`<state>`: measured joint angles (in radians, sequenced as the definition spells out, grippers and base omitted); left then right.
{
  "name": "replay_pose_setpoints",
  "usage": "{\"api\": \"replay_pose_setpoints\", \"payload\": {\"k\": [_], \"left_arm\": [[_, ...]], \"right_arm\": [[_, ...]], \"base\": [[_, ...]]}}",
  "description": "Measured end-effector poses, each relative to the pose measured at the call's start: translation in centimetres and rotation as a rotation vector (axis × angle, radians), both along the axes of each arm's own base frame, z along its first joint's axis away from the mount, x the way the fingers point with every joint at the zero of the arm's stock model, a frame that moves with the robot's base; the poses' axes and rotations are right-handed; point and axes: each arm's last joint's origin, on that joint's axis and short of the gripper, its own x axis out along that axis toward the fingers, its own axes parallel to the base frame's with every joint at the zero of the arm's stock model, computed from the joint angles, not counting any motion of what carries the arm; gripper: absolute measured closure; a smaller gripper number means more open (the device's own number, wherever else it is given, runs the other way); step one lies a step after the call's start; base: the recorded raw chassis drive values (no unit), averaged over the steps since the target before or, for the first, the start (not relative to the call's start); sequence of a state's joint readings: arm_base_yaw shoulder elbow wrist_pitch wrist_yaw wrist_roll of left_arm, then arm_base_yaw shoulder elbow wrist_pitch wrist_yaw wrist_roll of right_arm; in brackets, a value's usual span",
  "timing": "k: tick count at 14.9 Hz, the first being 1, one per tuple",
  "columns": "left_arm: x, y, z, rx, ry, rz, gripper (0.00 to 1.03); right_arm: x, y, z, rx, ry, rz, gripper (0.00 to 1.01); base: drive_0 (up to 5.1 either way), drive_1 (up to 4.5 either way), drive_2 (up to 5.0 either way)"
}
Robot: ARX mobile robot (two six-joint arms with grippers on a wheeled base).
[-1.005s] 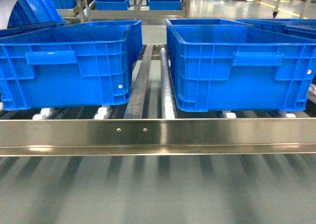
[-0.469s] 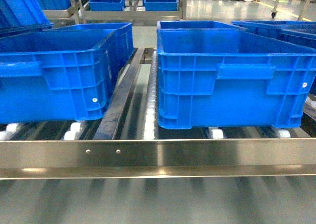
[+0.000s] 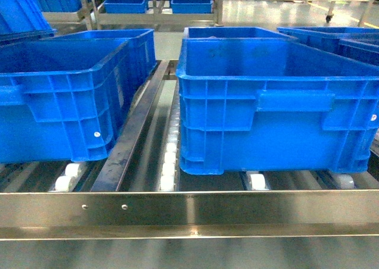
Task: Sort blue parts and orange caps into right shelf containers
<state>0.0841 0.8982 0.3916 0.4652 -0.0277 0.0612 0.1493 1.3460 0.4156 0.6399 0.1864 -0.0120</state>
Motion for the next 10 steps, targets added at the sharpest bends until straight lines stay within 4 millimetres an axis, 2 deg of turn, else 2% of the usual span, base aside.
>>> {"api": "replay_pose_setpoints", "payload": {"k": [10], "left_arm": [[0.0,0.0,0.0,0.0,0.0,0.0,0.59]], "right_arm": [[0.0,0.0,-0.01,0.0,0.001,0.0,0.57]], "base": [[0.0,0.0,0.0]]}}
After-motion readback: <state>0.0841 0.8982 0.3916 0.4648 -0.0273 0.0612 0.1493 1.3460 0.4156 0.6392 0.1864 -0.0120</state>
